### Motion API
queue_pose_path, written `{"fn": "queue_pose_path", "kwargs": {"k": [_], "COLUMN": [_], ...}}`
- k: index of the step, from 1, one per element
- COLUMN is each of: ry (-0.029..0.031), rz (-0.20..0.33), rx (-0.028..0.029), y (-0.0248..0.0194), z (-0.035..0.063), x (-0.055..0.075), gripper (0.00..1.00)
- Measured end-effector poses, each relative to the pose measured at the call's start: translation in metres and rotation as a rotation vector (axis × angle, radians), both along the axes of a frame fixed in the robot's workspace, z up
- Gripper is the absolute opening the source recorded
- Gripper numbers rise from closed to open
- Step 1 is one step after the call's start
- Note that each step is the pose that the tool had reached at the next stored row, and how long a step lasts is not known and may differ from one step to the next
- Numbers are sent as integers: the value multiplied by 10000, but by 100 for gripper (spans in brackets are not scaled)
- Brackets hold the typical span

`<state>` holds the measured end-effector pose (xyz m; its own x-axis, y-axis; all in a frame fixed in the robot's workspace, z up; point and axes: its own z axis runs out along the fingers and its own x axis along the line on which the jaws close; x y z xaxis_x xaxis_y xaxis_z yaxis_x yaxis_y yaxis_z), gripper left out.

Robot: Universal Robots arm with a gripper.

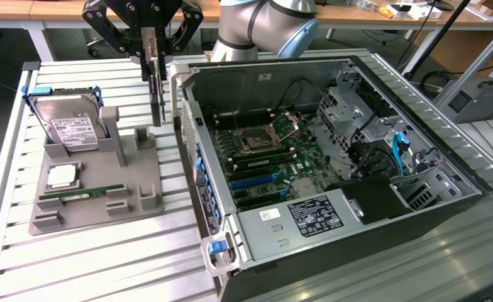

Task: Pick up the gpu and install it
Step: 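Pick up the gpu and move the gpu toward the slot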

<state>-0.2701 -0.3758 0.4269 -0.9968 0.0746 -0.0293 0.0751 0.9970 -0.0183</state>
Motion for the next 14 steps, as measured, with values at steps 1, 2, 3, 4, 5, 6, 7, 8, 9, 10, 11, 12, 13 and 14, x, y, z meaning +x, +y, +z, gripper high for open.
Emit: {"fn": "queue_pose_path", "kwargs": {"k": [1, 2, 3, 4, 5, 6, 7, 8, 9, 10, 11, 12, 13, 14], "ry": [1, 1, 0, 0, 1, 1, 0, 0, 0, 0, 1, 0, 0, 0], "rz": [0, 0, 1, 0, 0, 0, 0, 0, 1, 0, 0, 0, 1, 1], "rx": [-3, -7, -9, -11, -12, -14, -16, -17, -18, -19, -21, -23, -25, -26], "y": [0, 0, 0, 0, 0, 0, 0, 0, 0, 0, 0, 0, 0, 0], "z": [0, 0, 0, 0, 0, 0, 0, 0, 0, 0, 0, 0, 0, 0], "x": [15, 29, 42, 50, 57, 65, 75, 84, 93, 102, 109, 115, 121, 127], "gripper": [27, 27, 27, 27, 27, 27, 27, 27, 27, 27, 27, 27, 27, 27]}}
